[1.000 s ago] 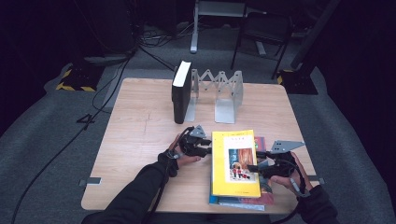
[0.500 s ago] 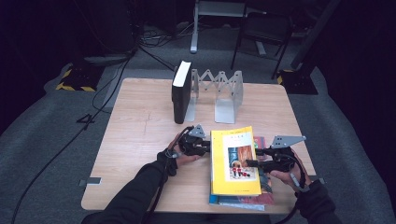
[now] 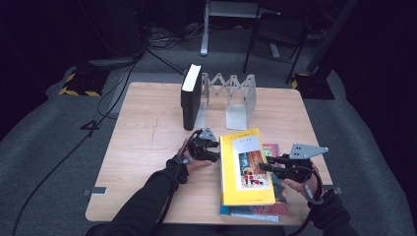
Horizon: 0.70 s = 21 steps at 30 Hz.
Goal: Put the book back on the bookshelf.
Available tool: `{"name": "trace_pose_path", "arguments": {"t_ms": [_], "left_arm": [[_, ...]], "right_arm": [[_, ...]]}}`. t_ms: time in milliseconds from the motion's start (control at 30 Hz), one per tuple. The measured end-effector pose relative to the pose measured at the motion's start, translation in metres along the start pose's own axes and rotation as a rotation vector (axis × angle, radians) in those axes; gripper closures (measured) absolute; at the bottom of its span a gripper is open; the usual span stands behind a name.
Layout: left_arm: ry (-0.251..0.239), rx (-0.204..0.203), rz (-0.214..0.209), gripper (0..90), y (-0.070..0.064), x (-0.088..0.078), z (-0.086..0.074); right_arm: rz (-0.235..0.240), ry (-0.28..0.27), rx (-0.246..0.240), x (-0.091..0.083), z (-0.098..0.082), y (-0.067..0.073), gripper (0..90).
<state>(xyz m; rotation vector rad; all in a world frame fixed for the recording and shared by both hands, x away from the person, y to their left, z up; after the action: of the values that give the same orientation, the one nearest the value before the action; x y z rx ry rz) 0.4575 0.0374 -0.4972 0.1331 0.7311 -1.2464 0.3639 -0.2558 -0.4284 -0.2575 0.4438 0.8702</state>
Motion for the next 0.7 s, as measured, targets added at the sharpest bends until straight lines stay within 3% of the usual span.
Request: {"name": "trace_pose_path", "arguments": {"t_ms": [67, 133, 267, 367, 467, 567, 667, 700], "left_arm": [[-0.009, 0.004, -0.009, 47.3, 0.001, -0.001, 0.002], [-0.030, 0.016, -0.041, 53.6, 0.000, -0.006, 0.006], [-0.036, 0.085, -0.055, 67.0, -0.009, -0.022, 0.026], [-0.017, 0.125, -0.041, 79.2, -0.019, -0.029, 0.044], [-0.008, 0.162, -0.059, 88.5, -0.026, -0.032, 0.059], [-0.014, 0.166, -0.059, 89.6, -0.028, -0.034, 0.067], [-0.030, 0.172, -0.070, 89.6, -0.028, -0.037, 0.072], [-0.027, 0.188, -0.056, 89.6, -0.029, -0.039, 0.076]], "right_arm": [[-0.007, -0.004, -0.009, 0.000, 0.000, 0.001, 69.4], [-0.008, -0.022, -0.016, -0.003, 0.001, 0.002, 69.3], [-0.018, -0.079, -0.051, -0.010, 0.006, 0.006, 68.5], [-0.023, -0.106, -0.046, -0.016, 0.009, 0.002, 64.3], [-0.012, -0.104, -0.031, -0.017, 0.011, -0.003, 59.5], [0.021, -0.108, -0.009, -0.016, 0.014, -0.008, 57.5], [-0.001, -0.093, -0.005, -0.014, 0.016, -0.011, 61.8], [-0.017, -0.089, -0.015, -0.013, 0.016, -0.012, 64.3]]}}
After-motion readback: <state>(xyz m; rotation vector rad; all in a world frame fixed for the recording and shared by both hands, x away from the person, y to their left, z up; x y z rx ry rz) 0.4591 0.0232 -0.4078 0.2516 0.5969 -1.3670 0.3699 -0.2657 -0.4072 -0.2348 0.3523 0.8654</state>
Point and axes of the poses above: each handheld gripper's, and its own axes: x roughly forward along the jaws, z roughly out of its top, y roughly to its left, the point moved 2 cm from there along x, roughly forward along the jaws, and after that the axes turned 12 degrees about -z, right-handed, at the moved point
